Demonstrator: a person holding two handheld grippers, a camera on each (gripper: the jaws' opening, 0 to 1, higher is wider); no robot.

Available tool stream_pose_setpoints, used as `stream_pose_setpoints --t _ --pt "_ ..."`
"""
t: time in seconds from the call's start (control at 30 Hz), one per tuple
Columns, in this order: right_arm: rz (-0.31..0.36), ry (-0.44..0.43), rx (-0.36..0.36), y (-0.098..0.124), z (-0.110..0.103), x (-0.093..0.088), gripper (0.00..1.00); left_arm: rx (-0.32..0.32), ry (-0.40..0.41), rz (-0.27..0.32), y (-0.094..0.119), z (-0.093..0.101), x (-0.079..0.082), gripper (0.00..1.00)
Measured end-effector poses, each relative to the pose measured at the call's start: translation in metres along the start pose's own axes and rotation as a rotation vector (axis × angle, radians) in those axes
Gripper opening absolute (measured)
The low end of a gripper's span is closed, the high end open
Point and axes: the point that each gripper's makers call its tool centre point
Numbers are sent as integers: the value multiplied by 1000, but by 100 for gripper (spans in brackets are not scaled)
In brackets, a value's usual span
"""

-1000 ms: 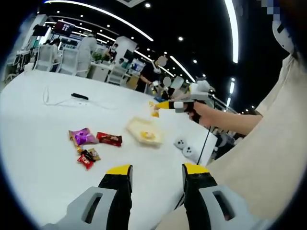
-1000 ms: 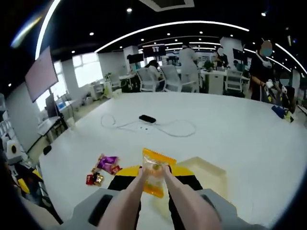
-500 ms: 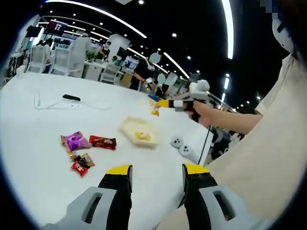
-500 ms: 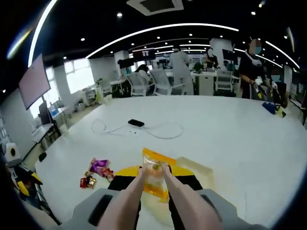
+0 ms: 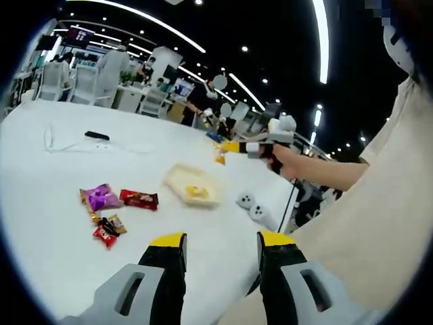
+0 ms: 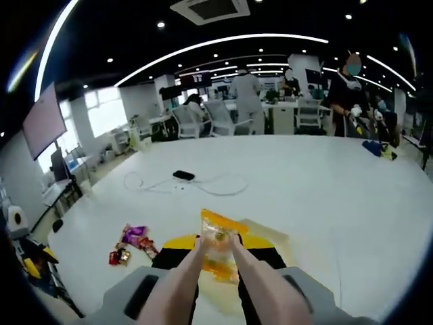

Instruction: Place the target food into the container with the food tongs after gripping and lifting it, then release it inside without dropping or visibly crushing the food.

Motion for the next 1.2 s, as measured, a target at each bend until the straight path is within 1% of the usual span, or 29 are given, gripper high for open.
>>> stream_pose_setpoints --t 0.33,0.63,0.77,1.2 --pt "2 -7 -5 2 3 -1 21 11 -4 6 3 0 1 40" --pt "4 -6 -3 1 3 1 22 16 1 8 5 1 -2 40" --pt "-6 -9 0 1 3 -4 22 18 4 9 6 0 -4 40" --pt "-15 -24 0 5 4 -12 24 19 13 12 7 1 -8 40"
Point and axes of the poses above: the point that each gripper's makers call its tool centre point, and the gripper's own axes: y roughly backward along the fingers, z roughly to its right, x roughly out of its top, and after that the axes turned 2 degrees about -z, right-handed
